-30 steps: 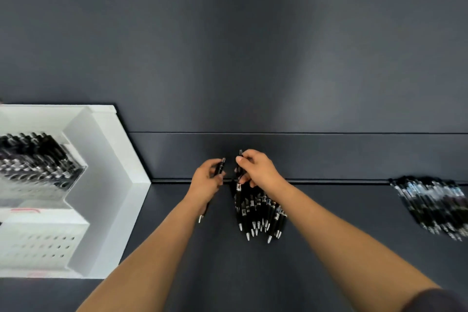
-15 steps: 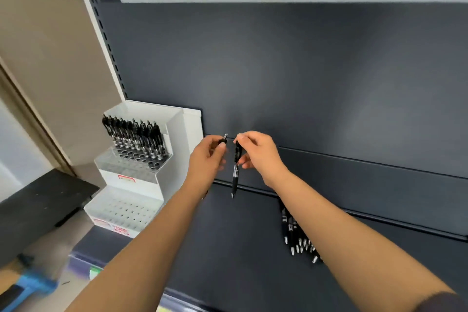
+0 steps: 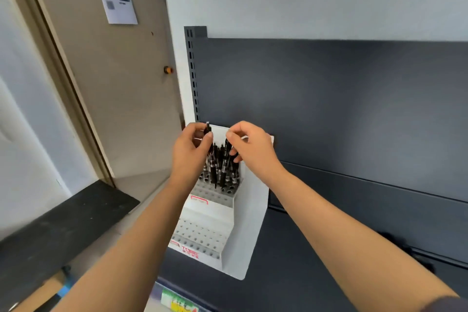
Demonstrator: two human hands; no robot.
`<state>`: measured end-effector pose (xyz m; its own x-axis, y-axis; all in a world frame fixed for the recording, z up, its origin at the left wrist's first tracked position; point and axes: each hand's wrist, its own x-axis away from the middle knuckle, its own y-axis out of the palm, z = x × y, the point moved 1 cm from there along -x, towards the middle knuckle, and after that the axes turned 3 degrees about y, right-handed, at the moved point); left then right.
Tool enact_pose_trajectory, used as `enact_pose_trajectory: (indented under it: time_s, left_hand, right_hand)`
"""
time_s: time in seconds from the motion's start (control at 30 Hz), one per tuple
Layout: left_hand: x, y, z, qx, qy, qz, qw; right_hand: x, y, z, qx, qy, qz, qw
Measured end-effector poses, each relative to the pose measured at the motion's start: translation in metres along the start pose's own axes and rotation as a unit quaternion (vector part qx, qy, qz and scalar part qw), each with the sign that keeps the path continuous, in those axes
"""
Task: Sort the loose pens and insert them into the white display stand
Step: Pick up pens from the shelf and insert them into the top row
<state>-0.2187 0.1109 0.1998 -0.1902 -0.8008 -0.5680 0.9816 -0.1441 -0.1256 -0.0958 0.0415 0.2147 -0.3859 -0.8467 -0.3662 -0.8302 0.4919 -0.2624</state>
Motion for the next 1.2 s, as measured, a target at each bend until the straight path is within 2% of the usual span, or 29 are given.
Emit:
enact_pose_trajectory:
  time_s: [0.13, 0.27, 0.5, 0.63, 0.7, 1.0, 1.2]
  left_hand:
    - [-0.020, -0.026, -0.017, -0.057, 0.011, -0.038, 0.998]
    - [-0.033, -0.033, -0.031, -0.099, 0.035, -0.065, 0.992]
    - [-0.039, -0.029, -0.048, -0.103, 0.065, -0.093, 0.988]
    - [-0.042, -0.028, -0.055, -0.090, 0.060, -0.093, 0.990]
    - [-0.042, -0.027, -0.057, -0.088, 0.060, -0.090, 0.990]
    - [-0.041, -0.019, -0.059, -0.114, 0.066, -0.103, 0.986]
    - [-0.030, -0.014, -0.074, -0.194, 0.073, -0.174, 0.963]
  right_hand:
    - [-0.008, 0.027, -0.004, 0.088, -0.042, 0.016, 0.995]
    - [-0.015, 0.044, 0.001, 0.212, -0.079, 0.018, 0.974]
    - [-0.024, 0.054, 0.019, 0.333, -0.027, 0.012, 0.943]
    - [-0.031, 0.055, 0.025, 0.416, -0.036, 0.060, 0.907]
    - [-0.034, 0.055, 0.028, 0.441, -0.044, 0.059, 0.895]
    - [-0.039, 0.056, 0.039, 0.434, -0.012, 0.033, 0.900]
    - [-0.035, 0.052, 0.043, 0.417, -0.011, 0.029, 0.908]
